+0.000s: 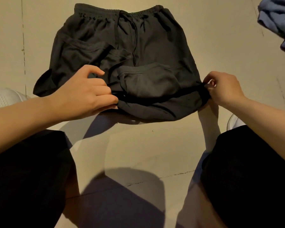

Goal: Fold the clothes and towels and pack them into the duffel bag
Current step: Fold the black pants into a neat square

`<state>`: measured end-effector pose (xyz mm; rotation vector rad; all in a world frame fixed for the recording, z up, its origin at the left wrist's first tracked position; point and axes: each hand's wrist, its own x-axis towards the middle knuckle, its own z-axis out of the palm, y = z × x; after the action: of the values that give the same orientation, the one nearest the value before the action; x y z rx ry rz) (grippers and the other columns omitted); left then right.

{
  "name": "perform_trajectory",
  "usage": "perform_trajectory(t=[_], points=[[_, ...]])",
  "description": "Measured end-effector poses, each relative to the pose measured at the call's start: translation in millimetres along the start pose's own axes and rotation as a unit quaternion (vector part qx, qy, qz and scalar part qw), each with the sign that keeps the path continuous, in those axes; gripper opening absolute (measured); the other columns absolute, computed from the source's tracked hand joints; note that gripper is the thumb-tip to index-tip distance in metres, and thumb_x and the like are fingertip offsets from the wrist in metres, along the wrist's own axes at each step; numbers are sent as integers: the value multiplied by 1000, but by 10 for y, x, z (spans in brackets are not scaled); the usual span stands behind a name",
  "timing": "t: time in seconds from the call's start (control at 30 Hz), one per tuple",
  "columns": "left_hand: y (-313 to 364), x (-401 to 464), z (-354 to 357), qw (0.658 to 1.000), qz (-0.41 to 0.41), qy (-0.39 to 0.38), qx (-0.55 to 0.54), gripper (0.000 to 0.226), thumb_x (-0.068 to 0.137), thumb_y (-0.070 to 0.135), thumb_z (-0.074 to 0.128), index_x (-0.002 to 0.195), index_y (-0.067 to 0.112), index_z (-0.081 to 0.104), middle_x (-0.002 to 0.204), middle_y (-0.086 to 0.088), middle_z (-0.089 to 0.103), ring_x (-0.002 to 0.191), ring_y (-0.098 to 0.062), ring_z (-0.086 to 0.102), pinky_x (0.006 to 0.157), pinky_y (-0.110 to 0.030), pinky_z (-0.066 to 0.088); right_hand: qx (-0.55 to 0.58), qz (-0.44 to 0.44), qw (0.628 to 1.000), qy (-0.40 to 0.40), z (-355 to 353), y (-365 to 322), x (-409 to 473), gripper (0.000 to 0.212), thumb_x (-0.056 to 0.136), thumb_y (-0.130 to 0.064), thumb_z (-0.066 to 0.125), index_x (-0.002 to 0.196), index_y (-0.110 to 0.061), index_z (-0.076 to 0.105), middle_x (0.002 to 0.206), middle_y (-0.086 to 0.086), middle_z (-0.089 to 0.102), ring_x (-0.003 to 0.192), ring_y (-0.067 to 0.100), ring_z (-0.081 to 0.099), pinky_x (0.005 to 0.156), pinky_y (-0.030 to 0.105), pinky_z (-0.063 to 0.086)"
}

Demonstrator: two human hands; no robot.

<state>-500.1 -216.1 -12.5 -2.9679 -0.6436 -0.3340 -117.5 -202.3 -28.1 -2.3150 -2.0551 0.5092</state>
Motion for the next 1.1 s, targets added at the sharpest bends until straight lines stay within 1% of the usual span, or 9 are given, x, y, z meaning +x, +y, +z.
perform_trajectory(t=[0.13,0.2,0.3,0.43,0.57,0.77,0.9,1.0,1.1], points=[[254,87,-10,999,31,13,-33,28,100,29,52,84,16,71,71,-1,59,75,-23,64,97,-44,40,5,65,998,6,-88,110,34,23,91,2,51,108,-4,65,113,19,62,103,38,54,77,29,35],[480,138,65,995,73,8,-70,27,101,28,50,88,18,70,88,-3,65,97,-22,63,102,-45,37,-7,68,997,-21,-63,131,-8,25,92,1,51,113,-5,63,114,19,59,103,38,53,77,32,36],[701,154,159,986,103,-30,-125,30,101,35,45,112,18,67,120,-9,63,121,-25,51,104,-46,35,-50,31,997,-57,-46,186,-86,33,92,-6,53,124,-10,54,119,19,50,103,40,52,78,37,38],[527,72,218,979,-94,-15,-181,52,95,49,48,132,14,51,135,-18,50,125,-33,46,100,-44,37,-65,-56,995,-51,-54,198,-168,41,90,-13,59,129,-14,47,123,15,46,100,37,53,75,35,39],[235,-159,292,901,-318,-107,-275,75,89,65,34,150,23,27,149,-6,36,135,-22,37,106,-33,32,-71,-88,989,-96,31,208,-171,31,89,-8,55,120,-10,52,113,17,53,97,38,53,70,33,32],[108,-272,366,910,-314,-170,-209,76,88,67,29,148,21,35,150,-9,36,136,-28,37,105,-43,37,-111,-24,991,-70,22,259,-58,18,93,-11,45,104,-4,56,99,26,63,87,42,55,66,36,34],[22,-136,284,907,-343,-128,-206,74,88,65,30,138,14,49,141,-9,43,126,-31,45,99,-42,40,-119,16,990,-79,-30,254,-36,18,94,-16,48,106,-5,58,101,25,62,86,39,54,67,36,35],[83,127,177,930,-326,-52,-165,69,88,66,37,118,11,63,124,-8,53,110,-29,53,91,-43,45,-11,4,996,-88,-97,146,1,29,86,-11,59,115,-12,56,111,16,57,86,29,50,73,32,36],[149,446,158,916,-349,-41,-192,64,81,72,46,111,19,66,107,0,63,99,-22,57,83,-40,49,145,-8,986,-80,-161,-93,-16,51,84,-12,65,130,-24,46,116,3,51,84,24,54,74,34,47]])
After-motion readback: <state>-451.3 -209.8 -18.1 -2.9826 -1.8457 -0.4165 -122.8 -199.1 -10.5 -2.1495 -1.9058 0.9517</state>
